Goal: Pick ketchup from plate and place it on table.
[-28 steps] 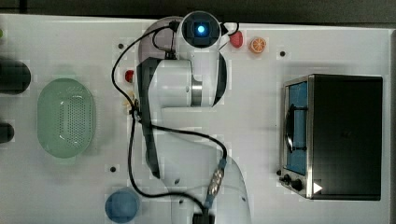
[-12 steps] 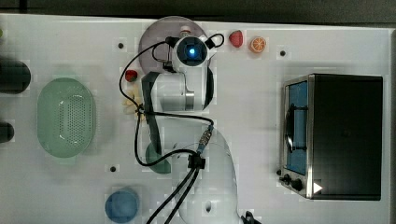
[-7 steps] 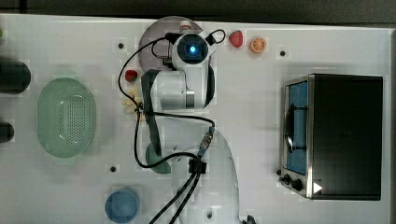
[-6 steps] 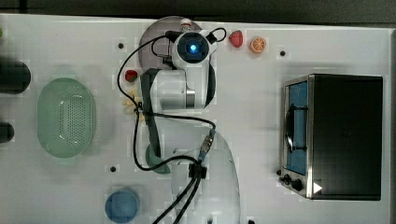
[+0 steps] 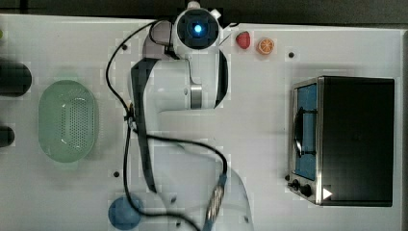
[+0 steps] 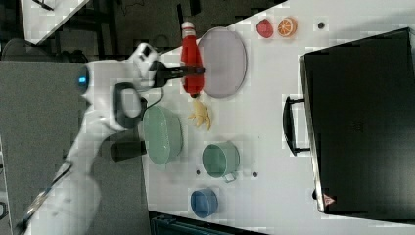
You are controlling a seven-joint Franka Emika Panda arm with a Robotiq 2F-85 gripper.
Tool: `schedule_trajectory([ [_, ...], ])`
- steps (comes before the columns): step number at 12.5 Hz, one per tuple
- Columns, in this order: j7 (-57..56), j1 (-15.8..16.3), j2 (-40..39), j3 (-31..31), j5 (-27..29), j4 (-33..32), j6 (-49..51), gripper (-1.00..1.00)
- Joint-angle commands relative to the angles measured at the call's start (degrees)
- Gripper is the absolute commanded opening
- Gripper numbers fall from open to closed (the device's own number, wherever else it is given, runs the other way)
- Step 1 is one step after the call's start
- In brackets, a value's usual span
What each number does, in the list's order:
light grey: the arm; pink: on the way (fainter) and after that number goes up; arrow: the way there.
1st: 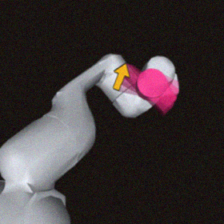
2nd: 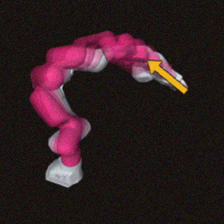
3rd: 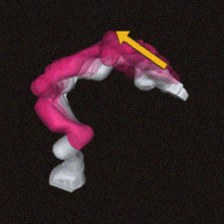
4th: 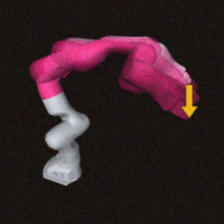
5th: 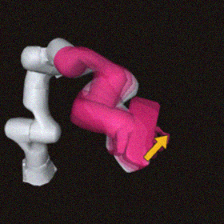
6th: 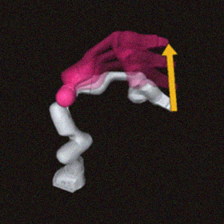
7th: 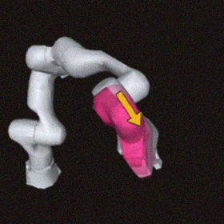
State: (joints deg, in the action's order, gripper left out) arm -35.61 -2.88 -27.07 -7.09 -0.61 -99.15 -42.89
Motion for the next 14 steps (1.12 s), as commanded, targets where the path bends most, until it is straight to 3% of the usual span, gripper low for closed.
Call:
schedule_trajectory([
  [1,7.05,-1.03,7.27,0.85,0.11,0.53,8.34,0.27],
  [4,10.86,-1.79,13.53,1.66,0.12,-2.86,13.30,0.27],
  [9,11.34,-2.77,24.66,4.06,0.17,-19.25,13.88,0.27],
  [14,11.33,-2.95,26.13,5.14,0.34,-33.32,2.67,0.27],
])
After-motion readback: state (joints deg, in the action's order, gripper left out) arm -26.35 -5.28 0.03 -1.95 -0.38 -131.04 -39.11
